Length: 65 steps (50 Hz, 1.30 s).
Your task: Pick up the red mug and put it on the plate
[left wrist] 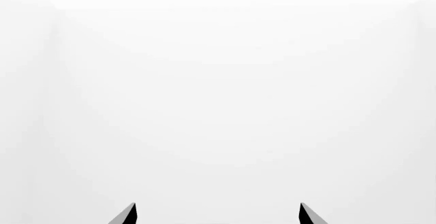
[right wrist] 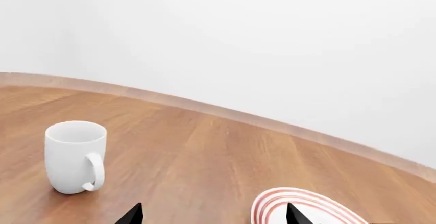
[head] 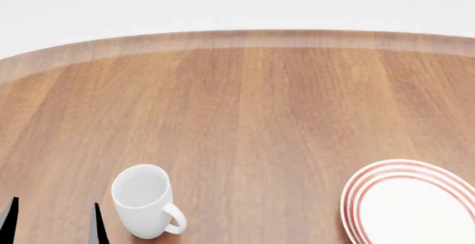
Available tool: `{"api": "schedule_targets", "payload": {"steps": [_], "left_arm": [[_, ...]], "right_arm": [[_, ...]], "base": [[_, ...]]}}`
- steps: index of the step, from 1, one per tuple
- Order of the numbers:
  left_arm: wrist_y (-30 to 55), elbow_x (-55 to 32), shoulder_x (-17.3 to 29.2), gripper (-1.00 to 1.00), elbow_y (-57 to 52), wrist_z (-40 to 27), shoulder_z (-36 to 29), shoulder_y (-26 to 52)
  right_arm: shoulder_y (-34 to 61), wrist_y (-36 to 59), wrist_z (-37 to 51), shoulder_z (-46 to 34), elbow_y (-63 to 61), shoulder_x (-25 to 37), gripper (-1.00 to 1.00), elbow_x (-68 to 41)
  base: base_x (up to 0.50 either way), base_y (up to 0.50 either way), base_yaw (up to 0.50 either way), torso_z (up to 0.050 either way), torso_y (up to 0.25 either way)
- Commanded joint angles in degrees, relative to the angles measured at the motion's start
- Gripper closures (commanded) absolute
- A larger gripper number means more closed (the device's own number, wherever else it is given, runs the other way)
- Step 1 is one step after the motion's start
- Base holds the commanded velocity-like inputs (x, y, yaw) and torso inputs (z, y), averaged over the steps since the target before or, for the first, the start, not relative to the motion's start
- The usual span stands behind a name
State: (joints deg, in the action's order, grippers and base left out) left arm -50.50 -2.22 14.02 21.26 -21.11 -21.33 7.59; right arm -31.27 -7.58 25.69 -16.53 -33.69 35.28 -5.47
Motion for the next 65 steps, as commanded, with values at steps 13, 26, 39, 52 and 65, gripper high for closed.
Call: {"api": "schedule_targets", "payload": {"steps": [13, 26, 39, 52, 65], "left_arm": [[-0.24, 0.11, 0.26, -1.0, 0.12, -0.27, -0.43, 0.15], [-0.09, 0.2, 0.36, -1.0, 0.04, -0.58, -0.55, 0.16], [-0.07, 0.24, 0.46, -1.0, 0.04, -0.86, -0.7, 0.2], [-0.23, 0.29, 0.58, -1.0, 0.12, -1.02, -0.91, 0.28], [-0.21, 0.3, 0.69, -1.0, 0.11, -1.23, -1.09, 0.33]], "right_arm": [[-10.81, -17.75, 1.19, -2.41, 6.76, 2.6, -1.0, 4.33], [-12.3, -26.66, 3.6, -5.5, 14.63, 2.77, -1.0, 5.8], [-10.34, -30.93, 4.43, -8.35, 22.03, 1.88, -1.0, 4.8], [-8.27, -33.17, 4.35, -10.26, 27.63, 0.46, -1.0, 4.18], [-6.44, -33.81, 3.78, -11.64, 29.94, -0.18, -1.0, 3.44]], "base": [[0.0, 0.0, 0.0, 0.0, 0.0], [0.0, 0.0, 0.0, 0.0, 0.0], [0.0, 0.0, 0.0, 0.0, 0.0], [0.0, 0.0, 0.0, 0.0, 0.0], [0.0, 0.0, 0.0, 0.0, 0.0]]}}
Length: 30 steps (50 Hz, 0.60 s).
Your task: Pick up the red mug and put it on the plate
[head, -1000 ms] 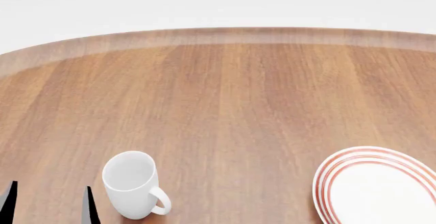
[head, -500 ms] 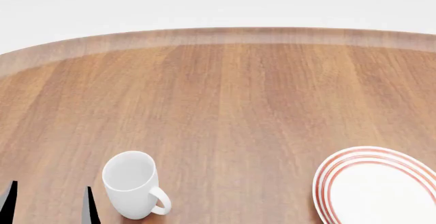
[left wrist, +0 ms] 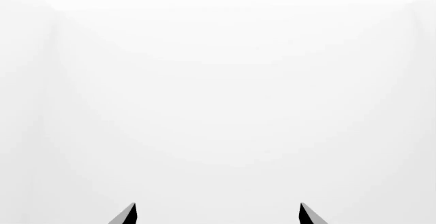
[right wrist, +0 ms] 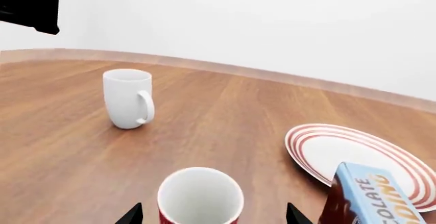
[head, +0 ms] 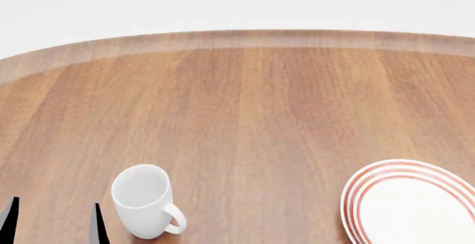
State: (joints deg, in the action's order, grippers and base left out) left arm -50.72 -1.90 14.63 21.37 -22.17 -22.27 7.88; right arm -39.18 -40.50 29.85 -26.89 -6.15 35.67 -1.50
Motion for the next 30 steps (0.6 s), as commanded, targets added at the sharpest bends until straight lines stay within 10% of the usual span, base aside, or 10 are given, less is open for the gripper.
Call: {"api": "schedule_targets", "payload": {"steps": [1, 30], "left_arm": [[0.05, 0.11, 0.09, -1.0, -0.02, -0.27, -0.11, 0.03], [-0.05, 0.12, 0.3, -1.0, 0.02, -0.75, -0.48, 0.14]], "right_arm": [[1.68, -0.9, -0.41, -1.36, 2.71, -0.66, -1.0, -0.55], [7.1, -4.48, -3.86, -4.96, 11.55, -3.69, -1.0, -6.28]], "base": [[0.0, 0.0, 0.0, 0.0, 0.0], [0.0, 0.0, 0.0, 0.0, 0.0]]}}
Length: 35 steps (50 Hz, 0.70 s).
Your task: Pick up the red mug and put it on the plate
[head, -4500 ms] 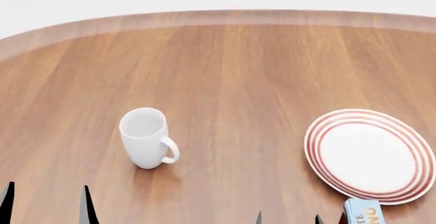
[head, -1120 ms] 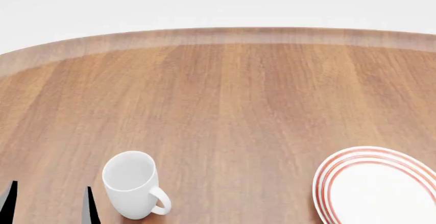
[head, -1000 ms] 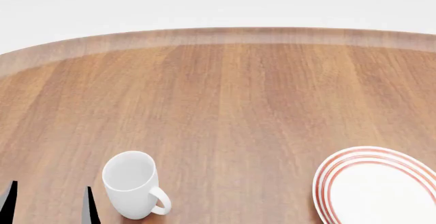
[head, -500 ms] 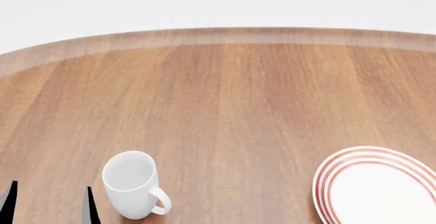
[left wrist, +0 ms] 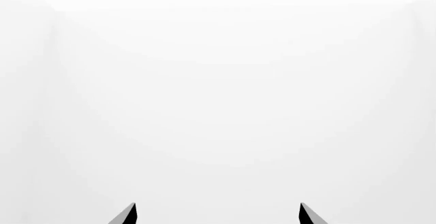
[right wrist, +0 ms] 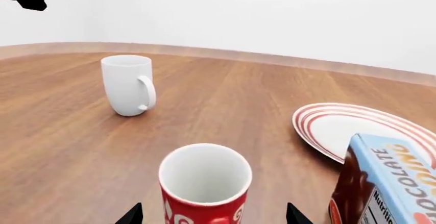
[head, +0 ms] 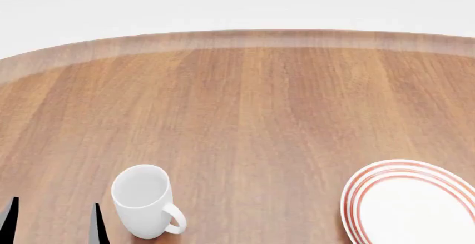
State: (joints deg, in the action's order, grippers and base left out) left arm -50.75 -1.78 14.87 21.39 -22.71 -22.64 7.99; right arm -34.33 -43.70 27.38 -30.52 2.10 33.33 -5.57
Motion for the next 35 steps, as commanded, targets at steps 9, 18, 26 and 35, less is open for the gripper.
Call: {"api": "schedule_targets", "payload": {"steps": [9, 18, 26, 35], "left_arm": [[-0.02, 0.06, 0.13, -1.0, 0.01, -0.38, -0.21, 0.06], [-0.08, 0.11, 0.21, -1.0, 0.04, -0.52, -0.33, 0.1], [-0.03, 0.12, 0.26, -1.0, 0.01, -0.69, -0.4, 0.11], [-0.13, 0.24, 0.31, -1.0, 0.06, -0.87, -0.48, 0.16]], "right_arm": [[3.5, -2.22, -2.16, -1.86, 5.44, -2.15, -1.0, -3.22], [4.31, -3.18, -2.91, -2.44, 7.81, -2.97, -1.0, -4.2], [5.06, -3.92, -3.51, -2.81, 9.88, -3.62, -1.0, -4.91], [5.93, -4.99, -4.41, -3.12, 12.48, -4.25, -1.0, -6.16]], "base": [[0.0, 0.0, 0.0, 0.0, 0.0], [0.0, 0.0, 0.0, 0.0, 0.0], [0.0, 0.0, 0.0, 0.0, 0.0], [0.0, 0.0, 0.0, 0.0, 0.0]]}}
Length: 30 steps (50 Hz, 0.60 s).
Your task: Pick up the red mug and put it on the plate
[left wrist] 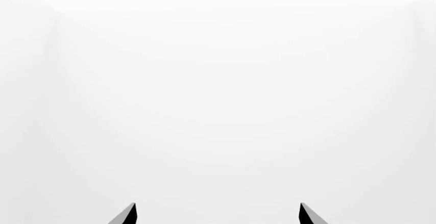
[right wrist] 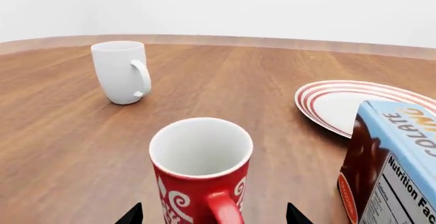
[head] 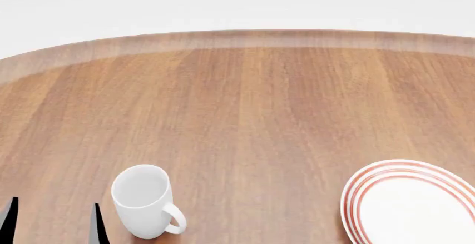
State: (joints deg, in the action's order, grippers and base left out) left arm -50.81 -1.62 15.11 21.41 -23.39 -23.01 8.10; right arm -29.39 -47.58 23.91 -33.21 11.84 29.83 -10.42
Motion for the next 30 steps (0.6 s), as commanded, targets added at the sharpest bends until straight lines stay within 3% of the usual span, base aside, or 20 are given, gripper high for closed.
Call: {"api": "schedule_targets", "payload": {"steps": [1, 30], "left_arm": [[-0.1, 0.09, 0.08, -1.0, 0.05, -0.22, -0.12, 0.05], [-0.21, 0.2, 0.29, -1.0, 0.11, -0.68, -0.47, 0.17]], "right_arm": [[0.9, -1.06, -0.87, -0.41, 2.63, -0.7, -1.0, -1.21], [3.52, -3.81, -3.96, -1.12, 10.41, -3.0, -1.0, -4.01]], "base": [[0.0, 0.0, 0.0, 0.0, 0.0], [0.0, 0.0, 0.0, 0.0, 0.0]]}}
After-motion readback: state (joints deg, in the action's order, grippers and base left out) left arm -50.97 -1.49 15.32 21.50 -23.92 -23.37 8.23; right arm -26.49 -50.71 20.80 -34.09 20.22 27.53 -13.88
